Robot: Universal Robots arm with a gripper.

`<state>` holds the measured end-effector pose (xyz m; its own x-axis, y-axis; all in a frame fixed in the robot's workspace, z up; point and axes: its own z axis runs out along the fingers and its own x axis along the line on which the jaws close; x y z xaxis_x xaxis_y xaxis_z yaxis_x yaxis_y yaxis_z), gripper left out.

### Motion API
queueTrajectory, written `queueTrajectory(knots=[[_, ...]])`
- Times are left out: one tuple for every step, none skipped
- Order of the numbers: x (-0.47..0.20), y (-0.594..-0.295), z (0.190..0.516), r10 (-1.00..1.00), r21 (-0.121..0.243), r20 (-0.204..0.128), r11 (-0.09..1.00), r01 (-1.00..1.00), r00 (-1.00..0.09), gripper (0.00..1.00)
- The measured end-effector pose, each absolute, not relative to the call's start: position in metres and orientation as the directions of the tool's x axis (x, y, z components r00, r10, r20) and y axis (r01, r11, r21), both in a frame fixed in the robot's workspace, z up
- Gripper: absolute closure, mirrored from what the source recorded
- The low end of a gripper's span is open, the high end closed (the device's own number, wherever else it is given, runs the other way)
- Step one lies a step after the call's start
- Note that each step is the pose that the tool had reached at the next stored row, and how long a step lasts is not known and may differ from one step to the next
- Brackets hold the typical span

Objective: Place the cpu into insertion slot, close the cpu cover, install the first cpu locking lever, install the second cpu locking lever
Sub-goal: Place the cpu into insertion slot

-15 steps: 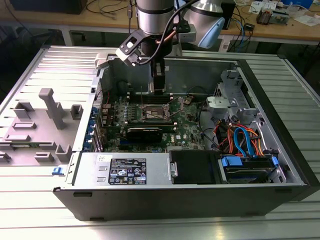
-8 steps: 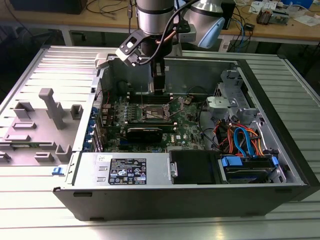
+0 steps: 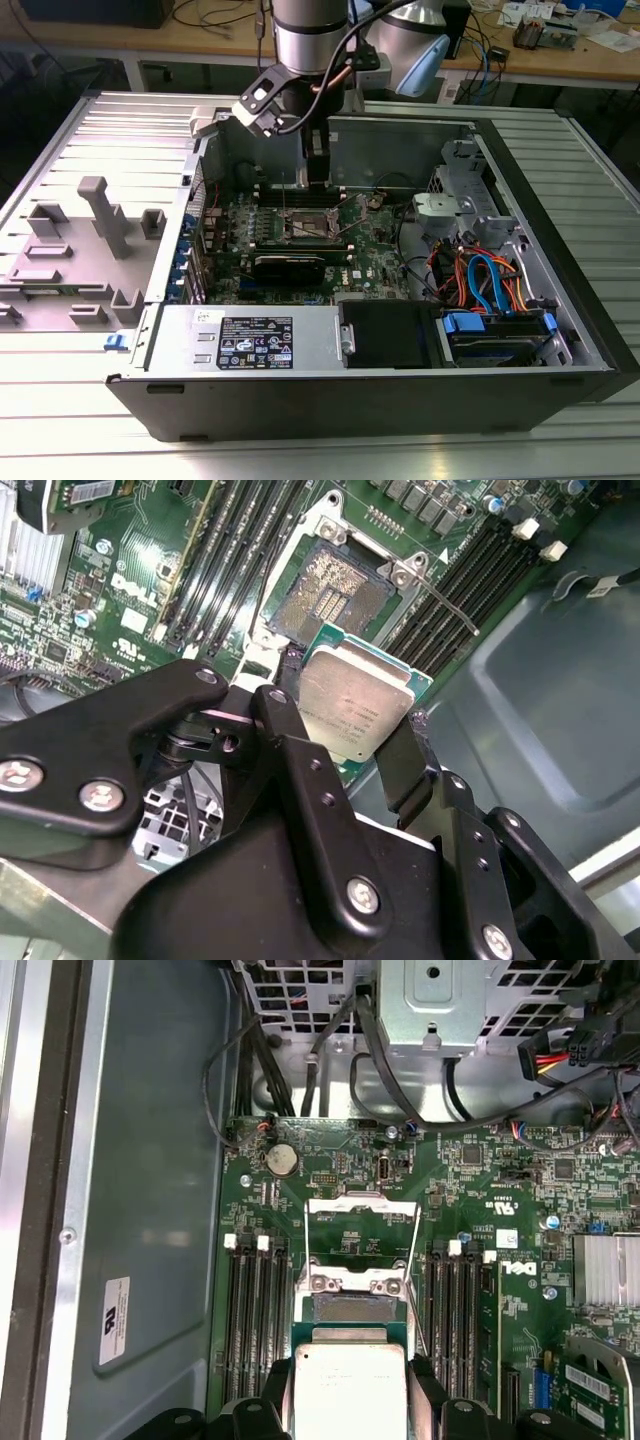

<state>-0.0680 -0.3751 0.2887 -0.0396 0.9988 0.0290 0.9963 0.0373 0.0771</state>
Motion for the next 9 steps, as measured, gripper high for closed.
queueTrajectory(knots=[[-0.068,-0.3751,0.2872,0.999,0.077,0.029,0.03,0.997,-0.032,0.45],[-0.068,-0.3751,0.2855,0.999,0.077,0.029,0.02,0.997,-0.022,0.45],[-0.068,-0.3751,0.2842,0.999,0.077,0.029,0.012,0.997,-0.014,0.45],[-0.068,-0.3751,0.2834,1.0,0.077,0.029,0.008,0.997,-0.011,0.45],[-0.068,-0.3751,0.2832,1.0,0.077,0.029,0.008,0.997,-0.011,0.45],[-0.068,-0.3751,0.2832,1.0,0.077,0.029,0.008,0.997,-0.01,0.45],[-0.068,-0.3751,0.283,1.0,0.077,0.029,0.008,0.997,-0.01,0.45],[-0.068,-0.3751,0.2829,1.0,0.077,0.029,0.008,0.997,-0.01,0.45],[-0.068,-0.3751,0.2828,1.0,0.077,0.029,0.008,0.997,-0.01,0.45]])
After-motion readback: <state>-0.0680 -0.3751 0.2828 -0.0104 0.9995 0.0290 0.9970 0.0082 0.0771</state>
